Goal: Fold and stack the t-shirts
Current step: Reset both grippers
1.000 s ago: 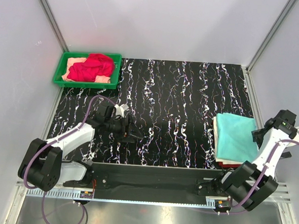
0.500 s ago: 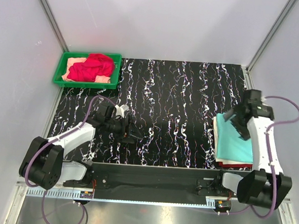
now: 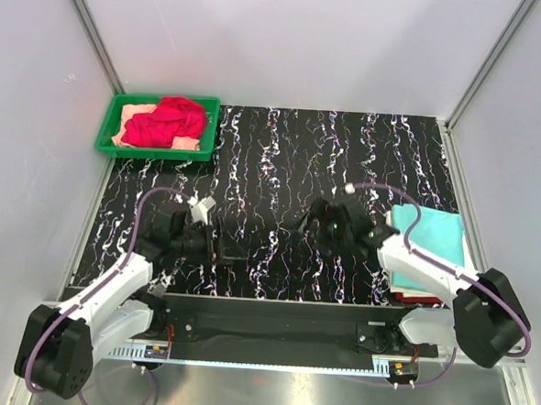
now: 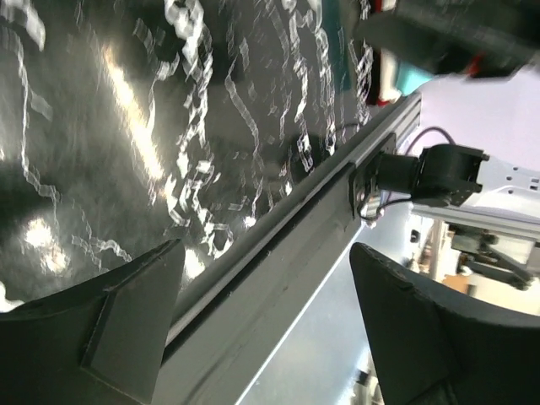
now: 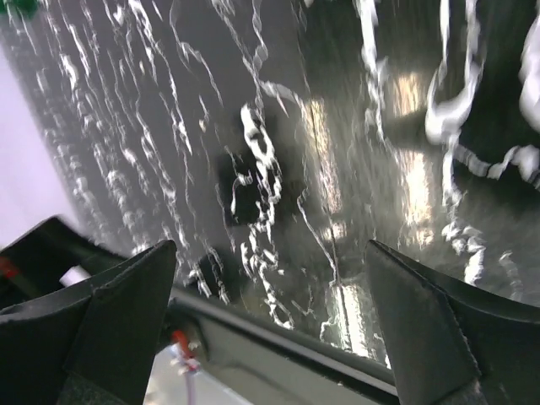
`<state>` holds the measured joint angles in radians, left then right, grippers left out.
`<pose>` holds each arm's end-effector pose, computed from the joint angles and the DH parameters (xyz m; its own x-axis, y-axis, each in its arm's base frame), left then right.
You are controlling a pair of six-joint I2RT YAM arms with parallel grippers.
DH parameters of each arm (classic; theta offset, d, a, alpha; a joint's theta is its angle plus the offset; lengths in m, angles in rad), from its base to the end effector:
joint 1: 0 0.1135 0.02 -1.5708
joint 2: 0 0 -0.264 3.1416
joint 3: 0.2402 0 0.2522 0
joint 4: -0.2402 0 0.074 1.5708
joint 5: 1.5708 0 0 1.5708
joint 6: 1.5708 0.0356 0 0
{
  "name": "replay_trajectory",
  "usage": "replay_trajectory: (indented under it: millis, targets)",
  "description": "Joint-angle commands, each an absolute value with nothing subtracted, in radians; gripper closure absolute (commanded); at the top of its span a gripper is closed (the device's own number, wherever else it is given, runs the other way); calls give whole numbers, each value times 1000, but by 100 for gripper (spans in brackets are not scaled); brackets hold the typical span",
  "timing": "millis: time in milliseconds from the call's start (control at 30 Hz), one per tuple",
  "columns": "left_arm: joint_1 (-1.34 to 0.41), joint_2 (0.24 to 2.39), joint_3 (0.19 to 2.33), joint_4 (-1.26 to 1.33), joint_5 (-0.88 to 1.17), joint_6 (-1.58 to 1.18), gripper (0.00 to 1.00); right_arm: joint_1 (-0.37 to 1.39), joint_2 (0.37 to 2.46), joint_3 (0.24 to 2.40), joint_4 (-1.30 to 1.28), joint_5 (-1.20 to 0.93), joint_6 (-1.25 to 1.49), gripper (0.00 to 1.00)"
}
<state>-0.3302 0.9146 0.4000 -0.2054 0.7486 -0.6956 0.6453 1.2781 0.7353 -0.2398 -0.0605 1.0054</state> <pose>0.1595 -0.0803 0.1883 -0.9413 -0.1737 -0.2895 0.1542 0.5417 -0.8263 0.2082 0.1594 0.2139 -0.8376 0.4244 -0.3439 0.1357 0.7715 0.6216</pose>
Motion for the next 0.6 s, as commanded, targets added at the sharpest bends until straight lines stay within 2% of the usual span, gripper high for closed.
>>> replay_trajectory:
  millis: [0, 167, 267, 500, 567]
  targets:
    - [-311, 867, 333, -43, 870, -804, 15, 679, 1145, 512, 230, -166, 1265, 0]
    - [-308, 789, 212, 185, 936, -962, 14, 706, 947, 296, 366, -199, 1359, 0]
    - [-308, 689, 143, 360, 930, -1106, 13, 718, 742, 131, 443, -155, 1437, 0]
    - [-307, 172, -61, 383, 718, -1351, 8, 722, 110, 2, 126, -54, 1494, 0]
    - [-307, 70, -104, 397, 697, -1405, 7, 721, 7, 2, 5, -80, 1470, 0]
